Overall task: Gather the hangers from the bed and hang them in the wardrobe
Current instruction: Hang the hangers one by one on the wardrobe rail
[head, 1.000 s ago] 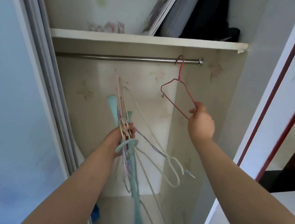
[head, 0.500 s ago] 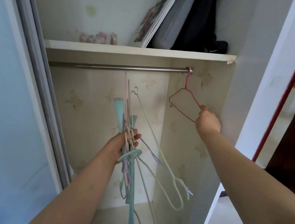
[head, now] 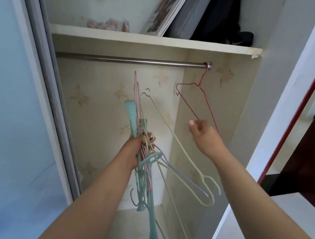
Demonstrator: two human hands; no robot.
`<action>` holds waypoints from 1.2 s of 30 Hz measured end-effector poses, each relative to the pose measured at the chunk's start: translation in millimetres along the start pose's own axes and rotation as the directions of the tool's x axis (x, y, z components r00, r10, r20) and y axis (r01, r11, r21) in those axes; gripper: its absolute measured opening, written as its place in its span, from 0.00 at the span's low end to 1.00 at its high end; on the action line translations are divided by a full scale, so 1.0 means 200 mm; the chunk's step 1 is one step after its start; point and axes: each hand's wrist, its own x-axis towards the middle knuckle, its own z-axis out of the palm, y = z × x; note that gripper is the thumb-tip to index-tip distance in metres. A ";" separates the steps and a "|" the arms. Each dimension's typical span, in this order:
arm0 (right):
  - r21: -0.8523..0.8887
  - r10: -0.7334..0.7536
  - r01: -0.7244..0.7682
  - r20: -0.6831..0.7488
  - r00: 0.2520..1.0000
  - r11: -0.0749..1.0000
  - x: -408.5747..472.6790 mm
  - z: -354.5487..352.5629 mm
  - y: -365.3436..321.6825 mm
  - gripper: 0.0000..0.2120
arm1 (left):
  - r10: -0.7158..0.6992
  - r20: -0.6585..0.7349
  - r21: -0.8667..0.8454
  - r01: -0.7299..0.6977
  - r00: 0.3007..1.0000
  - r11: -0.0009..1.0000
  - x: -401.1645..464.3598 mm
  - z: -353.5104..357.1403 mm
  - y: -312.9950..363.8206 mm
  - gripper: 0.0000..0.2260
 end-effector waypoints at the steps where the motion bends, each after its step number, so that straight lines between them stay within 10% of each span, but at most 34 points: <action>1: 0.131 0.009 -0.046 0.270 0.963 0.990 -0.08 -0.04 -0.05 0.27 | 0.016 -0.012 0.002 -0.015 1.000 1.000 0.00 0.00 -0.01 0.09; 4: 0.223 -0.086 -0.101 0.696 0.713 0.970 -0.22 -0.11 -0.12 0.32 | 0.042 -0.037 0.016 -0.041 0.998 0.999 0.01 -0.04 -0.01 0.09; 8: -0.052 -0.013 0.043 0.473 0.881 0.998 -0.17 0.04 0.05 0.34 | -0.032 0.066 0.003 0.032 0.997 0.999 0.03 -0.13 -0.01 0.08; 12: -0.497 0.321 0.054 0.637 0.701 0.866 -0.17 0.23 0.37 0.54 | -0.106 0.271 0.089 0.085 0.957 0.992 -0.01 -0.18 0.03 0.09; 15: -0.366 0.398 -0.188 0.673 0.624 0.912 -0.22 0.33 0.47 0.42 | -0.101 0.370 0.052 0.088 0.923 0.995 -0.06 -0.23 0.00 0.07; 24: -0.182 0.160 -0.117 0.242 0.957 0.976 -0.23 0.33 0.61 0.34 | -0.139 0.191 0.258 0.086 0.972 0.962 -0.06 -0.29 -0.01 0.08; 36: 0.000 0.111 -0.113 0.180 0.977 0.994 -0.20 0.39 0.73 0.38 | -0.216 0.266 0.277 0.141 0.939 0.951 -0.07 -0.32 -0.05 0.02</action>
